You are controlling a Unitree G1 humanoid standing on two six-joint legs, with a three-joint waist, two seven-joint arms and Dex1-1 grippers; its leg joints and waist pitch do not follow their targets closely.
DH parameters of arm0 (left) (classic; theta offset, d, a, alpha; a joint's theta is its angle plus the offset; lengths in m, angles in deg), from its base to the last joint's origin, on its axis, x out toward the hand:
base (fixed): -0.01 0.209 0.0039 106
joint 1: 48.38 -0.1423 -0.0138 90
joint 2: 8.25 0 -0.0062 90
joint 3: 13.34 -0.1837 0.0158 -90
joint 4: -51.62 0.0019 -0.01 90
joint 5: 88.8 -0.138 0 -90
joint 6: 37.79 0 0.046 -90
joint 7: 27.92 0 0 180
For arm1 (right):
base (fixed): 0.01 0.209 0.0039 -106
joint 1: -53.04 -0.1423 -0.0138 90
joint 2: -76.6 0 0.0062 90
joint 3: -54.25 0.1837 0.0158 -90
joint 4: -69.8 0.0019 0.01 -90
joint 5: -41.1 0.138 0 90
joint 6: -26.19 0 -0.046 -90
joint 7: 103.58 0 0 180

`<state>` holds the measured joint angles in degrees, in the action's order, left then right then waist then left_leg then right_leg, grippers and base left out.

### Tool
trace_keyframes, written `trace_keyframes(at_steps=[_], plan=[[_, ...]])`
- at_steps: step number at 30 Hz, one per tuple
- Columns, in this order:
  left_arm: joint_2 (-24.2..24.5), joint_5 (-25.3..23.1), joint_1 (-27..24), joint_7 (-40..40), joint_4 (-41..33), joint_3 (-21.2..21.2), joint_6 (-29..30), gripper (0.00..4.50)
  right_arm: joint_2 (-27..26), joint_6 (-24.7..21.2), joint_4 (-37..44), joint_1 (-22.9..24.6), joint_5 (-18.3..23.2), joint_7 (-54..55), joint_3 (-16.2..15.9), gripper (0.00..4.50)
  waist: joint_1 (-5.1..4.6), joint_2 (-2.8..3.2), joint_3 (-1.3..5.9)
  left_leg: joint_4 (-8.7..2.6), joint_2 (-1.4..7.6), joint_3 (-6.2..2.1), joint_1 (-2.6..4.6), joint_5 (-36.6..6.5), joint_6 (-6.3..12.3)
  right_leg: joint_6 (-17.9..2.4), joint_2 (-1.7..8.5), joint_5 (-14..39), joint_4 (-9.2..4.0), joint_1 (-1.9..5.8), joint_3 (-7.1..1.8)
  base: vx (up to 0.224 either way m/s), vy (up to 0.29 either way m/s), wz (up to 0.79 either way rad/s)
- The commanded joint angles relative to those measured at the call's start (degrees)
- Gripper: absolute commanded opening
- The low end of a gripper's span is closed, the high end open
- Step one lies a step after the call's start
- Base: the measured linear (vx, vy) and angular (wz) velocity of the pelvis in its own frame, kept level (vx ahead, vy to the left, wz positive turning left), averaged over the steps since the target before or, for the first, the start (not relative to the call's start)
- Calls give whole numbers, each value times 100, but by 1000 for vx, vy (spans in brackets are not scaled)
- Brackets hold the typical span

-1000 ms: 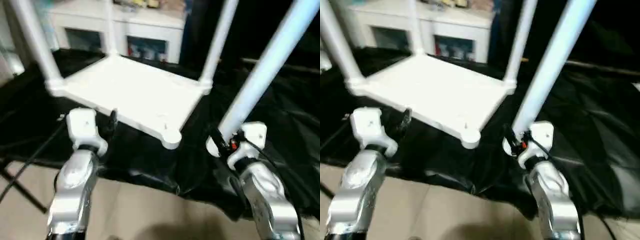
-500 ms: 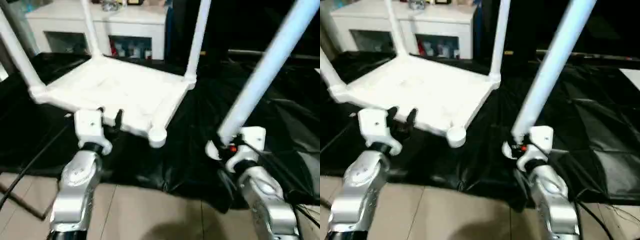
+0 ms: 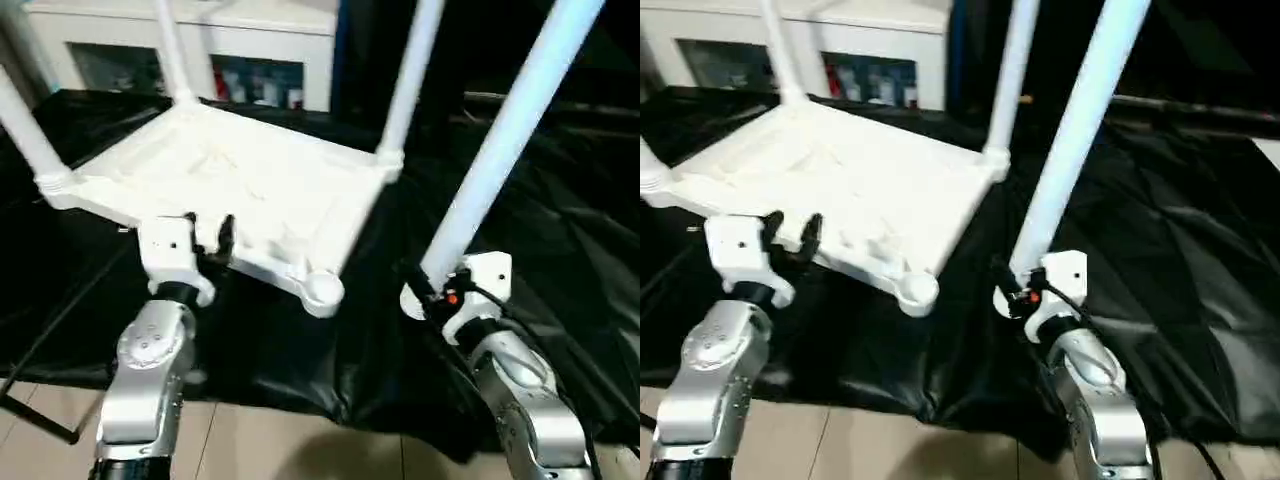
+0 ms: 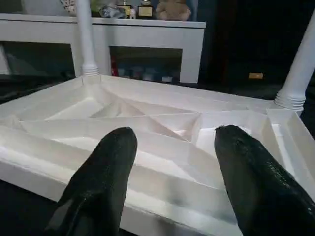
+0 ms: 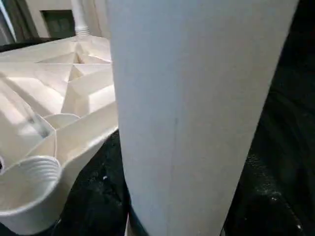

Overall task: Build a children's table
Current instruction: Move to table

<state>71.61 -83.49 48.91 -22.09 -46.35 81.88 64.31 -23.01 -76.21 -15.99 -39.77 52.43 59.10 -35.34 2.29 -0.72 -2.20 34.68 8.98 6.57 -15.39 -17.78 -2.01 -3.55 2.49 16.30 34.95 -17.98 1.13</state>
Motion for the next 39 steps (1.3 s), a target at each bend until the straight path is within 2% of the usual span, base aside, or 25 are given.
trace_keyframes(at_steps=[1,7,8,9,11,12,13,15,16,17,18,20,23,25,26,28,29,30,31,32,33,34,36,38,39], plan=[[-15,29,25,-34,-3,-32,39,293,26,20,40,-53,-25,-5,30,191,-35,12,328,-326,51,-22,53,1155,1839,-1377,153,-396,-207,311,-65,61,19,5],[-19,28,46,-13,13,-29,46,293,40,-10,50,-52,-25,15,-9,191,37,3,330,-317,-61,6,-60,1034,1557,-1380,145,-126,-331,545,-153,12,2,2],[-19,32,50,-13,17,-26,45,293,32,-11,45,-53,-8,13,-3,191,-63,179,341,-487,588,-101,1013,719,772,-1137,22,274,63,-357,-8,94,-52,-31],[-18,37,55,-12,23,-21,46,293,26,-20,38,-54,-2,25,5,191,-207,104,241,-652,1044,-295,1018,760,716,-466,267,266,394,-688,134,94,-52,-31],[-18,41,58,-9,26,-17,47,293,32,-25,40,-52,-24,47,2,191,-125,-170,312,-277,113,-14,245,375,1602,-279,541,-355,-109,41,-155,21,-44,-26],[-18,42,62,-9,28,-14,47,293,31,-12,35,-50,-18,41,3,191,124,-229,343,308,-389,151,-318,106,1453,-1237,830,-175,-413,713,-801,0,0,0],[-17,46,69,-8,34,-9,47,293,28,-1,25,-55,-14,38,4,191,190,-294,340,681,-283,35,-650,51,1218,-1682,1115,-135,-534,973,-1041,52,17,17],[-13,42,86,-3,51,-1,43,293,29,16,1,-69,-3,27,0,191,283,-146,232,859,45,-195,-919,260,266,-2464,1109,-765,-513,816,-872,68,30,10],[-14,47,91,3,55,3,43,293,30,20,-9,-76,-4,31,-3,191,170,73,217,59,129,-129,-741,887,184,-1874,452,-125,-432,568,-91,0,0,0],[-14,47,92,4,56,3,43,293,30,20,-10,-77,-4,32,-4,191,120,209,203,-172,149,-96,-540,767,255,-1520,289,479,-476,480,121,63,36,-3],[-11,47,94,6,59,4,43,293,30,24,-16,-83,-7,34,-7,191,-100,382,170,-527,466,-467,-386,-433,634,-842,-73,1008,-33,297,334,63,36,-3],[-12,51,97,17,56,5,44,293,26,28,-23,-90,-19,38,-16,191,-218,357,313,-610,856,-914,241,-1606,1341,-208,105,703,483,-161,257,98,40,5],[-18,41,107,32,64,3,46,293,28,36,-15,-82,-14,38,-31,191,-266,197,269,-539,708,-745,158,-948,2303,387,304,2,508,-450,116,74,-8,6],[-9,49,115,28,74,-12,43,293,24,20,-14,-80,-20,35,-32,191,-85,-51,137,-227,84,-78,-402,-1529,1418,-91,725,894,-457,12,-333,48,-64,9],[-4,54,116,28,74,-19,44,293,25,14,-16,-79,-32,39,-36,191,101,-202,224,429,-110,0,-646,-558,986,-308,1086,2748,-784,472,-731,53,-90,6],[3,59,127,40,82,-16,45,293,20,18,-19,-79,-34,48,-36,191,241,-35,218,297,-120,22,-598,108,151,-840,470,2677,-701,522,-1024,69,-75,-6],[3,59,128,42,82,-15,45,293,19,18,-19,-79,-31,49,-34,191,262,-11,177,104,-61,60,-469,65,-62,-821,259,2322,-668,415,-965,104,-33,-39],[2,56,138,59,87,-7,45,293,-4,14,-19,-83,11,80,2,191,62,123,117,-554,437,-158,-25,-364,-363,-235,-212,1089,-193,-11,-525,104,-33,-39],[2,56,138,59,87,-7,45,293,-4,14,-19,-83,11,80,2,191,62,123,117,-554,437,-158,-25,-364,-363,-235,-212,1089,-193,-11,-525,90,8,-42],[6,54,151,68,100,0,45,293,-2,51,-29,-95,4,95,10,191,11,200,289,-675,709,-479,453,-1068,251,-385,87,582,191,-337,-181,32,8,-19],[12,51,163,81,113,-1,55,293,3,67,-44,-111,8,100,13,191,-128,222,356,-541,635,-528,480,-435,1325,-426,233,-324,179,-396,-84,95,-14,-20],[18,89,153,145,105,-25,63,293,8,72,-53,-119,10,107,17,191,-104,71,363,-220,361,-233,90,737,1951,-664,471,-1425,-6,-140,-213,124,-32,4],[68,170,127,344,97,-153,237,293,20,104,-56,-119,12,99,28,191,158,-152,467,214,-192,4,-831,1217,1538,-898,627,-3504,-76,725,-716,126,-20,9],[171,242,111,616,121,-309,310,293,11,107,-52,-125,26,85,38,191,264,-62,525,118,-41,-80,-929,1730,923,-629,541,-5560,240,723,-636,93,9,17],[323,360,102,1043,157,-473,318,293,22,85,-48,-134,73,14,36,191,237,102,465,50,67,-103,-704,2563,380,8,135,-6407,437,375,-327,0,0,0]])
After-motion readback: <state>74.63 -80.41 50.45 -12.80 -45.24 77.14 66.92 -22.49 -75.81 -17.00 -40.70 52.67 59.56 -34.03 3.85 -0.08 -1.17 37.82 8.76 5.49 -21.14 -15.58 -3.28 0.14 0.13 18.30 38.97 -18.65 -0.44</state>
